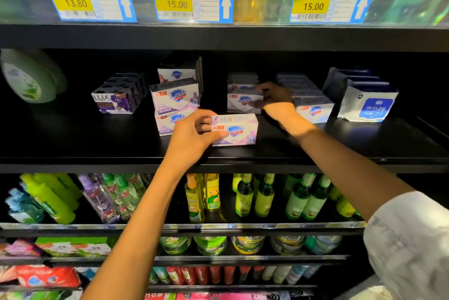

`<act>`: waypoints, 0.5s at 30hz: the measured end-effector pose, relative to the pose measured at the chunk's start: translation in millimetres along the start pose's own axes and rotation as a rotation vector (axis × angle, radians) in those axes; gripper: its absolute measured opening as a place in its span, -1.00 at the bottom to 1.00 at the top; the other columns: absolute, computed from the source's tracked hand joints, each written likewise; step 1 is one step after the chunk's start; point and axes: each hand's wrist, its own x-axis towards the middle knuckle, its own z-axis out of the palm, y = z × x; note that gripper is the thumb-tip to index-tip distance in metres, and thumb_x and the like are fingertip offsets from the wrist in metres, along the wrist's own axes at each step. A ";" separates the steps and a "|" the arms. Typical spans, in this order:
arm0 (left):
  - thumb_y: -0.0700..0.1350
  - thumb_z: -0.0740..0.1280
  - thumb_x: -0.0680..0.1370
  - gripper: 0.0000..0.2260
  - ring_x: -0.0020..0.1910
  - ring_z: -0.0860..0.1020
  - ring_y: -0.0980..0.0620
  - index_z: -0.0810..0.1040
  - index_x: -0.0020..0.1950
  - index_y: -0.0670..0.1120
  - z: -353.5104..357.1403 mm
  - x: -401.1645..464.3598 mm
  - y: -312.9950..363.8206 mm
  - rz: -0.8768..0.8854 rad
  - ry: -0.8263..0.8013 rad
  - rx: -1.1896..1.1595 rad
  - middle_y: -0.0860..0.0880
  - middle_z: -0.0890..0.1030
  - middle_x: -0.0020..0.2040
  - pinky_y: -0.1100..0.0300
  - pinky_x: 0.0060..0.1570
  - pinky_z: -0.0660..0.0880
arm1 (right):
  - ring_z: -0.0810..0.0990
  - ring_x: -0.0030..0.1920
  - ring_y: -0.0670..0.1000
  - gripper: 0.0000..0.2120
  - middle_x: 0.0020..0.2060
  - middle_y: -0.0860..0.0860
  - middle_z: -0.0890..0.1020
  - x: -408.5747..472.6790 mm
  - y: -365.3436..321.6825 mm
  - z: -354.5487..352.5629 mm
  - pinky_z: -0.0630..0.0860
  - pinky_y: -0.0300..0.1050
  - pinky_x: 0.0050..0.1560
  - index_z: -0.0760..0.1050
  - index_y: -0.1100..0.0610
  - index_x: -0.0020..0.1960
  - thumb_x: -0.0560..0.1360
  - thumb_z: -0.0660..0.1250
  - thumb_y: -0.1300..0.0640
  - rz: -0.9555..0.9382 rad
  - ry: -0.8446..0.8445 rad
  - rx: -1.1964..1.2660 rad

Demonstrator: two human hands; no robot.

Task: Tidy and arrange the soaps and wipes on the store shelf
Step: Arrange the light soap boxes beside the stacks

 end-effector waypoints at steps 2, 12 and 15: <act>-0.21 0.59 0.46 -0.64 -0.07 0.66 0.28 0.59 0.21 -0.05 -1.6 -0.4 -1.8 0.003 -0.010 0.020 0.05 0.63 0.01 0.38 -0.05 0.58 | 0.69 0.14 0.17 -0.58 0.12 0.13 0.72 8.6 5.1 4.7 0.60 0.12 0.22 0.64 0.19 0.17 0.36 0.66 0.20 -0.013 0.030 -0.042; -0.17 0.59 0.47 -0.63 0.03 0.69 0.13 0.57 0.20 0.02 -0.6 2.2 -6.3 0.012 -0.035 0.038 -0.01 0.65 0.07 0.25 0.05 0.64 | 0.63 0.26 0.12 -0.57 0.25 0.11 0.66 16.2 -1.5 5.3 0.46 -0.22 0.16 0.57 0.17 0.27 0.45 0.59 0.20 -0.076 0.047 -0.153; -0.16 0.58 0.47 -0.62 0.04 0.68 0.12 0.57 0.22 0.01 -0.7 2.0 -5.7 0.022 -0.037 0.050 0.00 0.65 0.08 0.27 0.05 0.63 | 0.62 0.27 0.14 -0.55 0.25 0.12 0.65 14.8 -1.9 5.3 0.44 -0.25 0.13 0.56 0.19 0.29 0.45 0.59 0.20 -0.060 0.050 -0.157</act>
